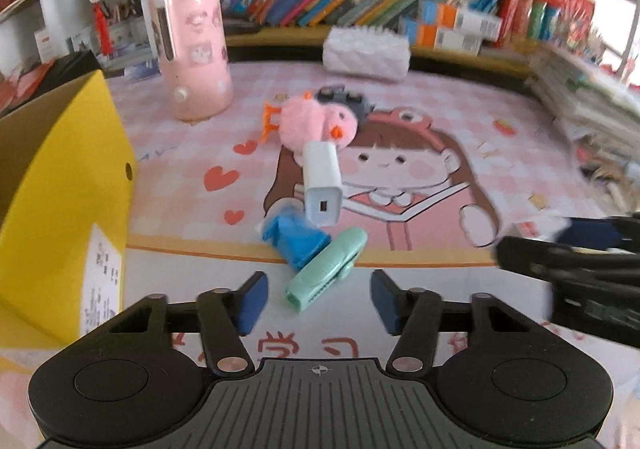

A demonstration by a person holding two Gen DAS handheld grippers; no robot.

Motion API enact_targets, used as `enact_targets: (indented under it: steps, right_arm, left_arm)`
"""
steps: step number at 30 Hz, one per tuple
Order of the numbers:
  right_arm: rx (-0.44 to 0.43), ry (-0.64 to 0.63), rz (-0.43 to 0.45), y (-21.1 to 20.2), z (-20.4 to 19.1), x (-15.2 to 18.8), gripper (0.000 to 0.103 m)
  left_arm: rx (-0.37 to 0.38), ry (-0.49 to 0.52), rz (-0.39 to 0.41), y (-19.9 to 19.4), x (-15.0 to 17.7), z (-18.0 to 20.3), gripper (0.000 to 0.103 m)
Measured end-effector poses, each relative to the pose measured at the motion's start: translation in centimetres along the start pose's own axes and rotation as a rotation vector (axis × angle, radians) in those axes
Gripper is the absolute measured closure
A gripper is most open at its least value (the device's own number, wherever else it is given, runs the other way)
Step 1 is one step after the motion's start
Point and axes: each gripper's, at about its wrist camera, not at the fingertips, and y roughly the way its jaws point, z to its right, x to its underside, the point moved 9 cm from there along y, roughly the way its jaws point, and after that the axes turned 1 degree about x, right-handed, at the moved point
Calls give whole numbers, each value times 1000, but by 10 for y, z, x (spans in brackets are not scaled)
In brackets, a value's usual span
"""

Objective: Organize objects
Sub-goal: 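Grasp the green stapler with the left gripper while the right gripper holds the staple box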

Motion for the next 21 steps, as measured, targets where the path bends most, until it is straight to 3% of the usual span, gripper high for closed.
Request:
enact_targets:
  steps: [6, 13, 15, 17, 21]
  right_arm:
    - [-3, 1, 2, -7, 7, 4, 52]
    - [4, 5, -2, -9, 11, 7, 52]
    - [7, 2, -3, -11, 12, 9, 52]
    - [12, 1, -6, -11, 13, 10, 52]
    - [27, 4, -7, -13, 15, 11, 52]
  left_arm:
    - [30, -15, -64, 20, 2, 7, 65]
    - [34, 13, -55, 28, -2, 21, 68]
    - [29, 12, -46, 30, -4, 20, 73]
    - [23, 12, -39, 30, -5, 19, 86]
    - [57, -37, -29, 19, -4, 15, 86]
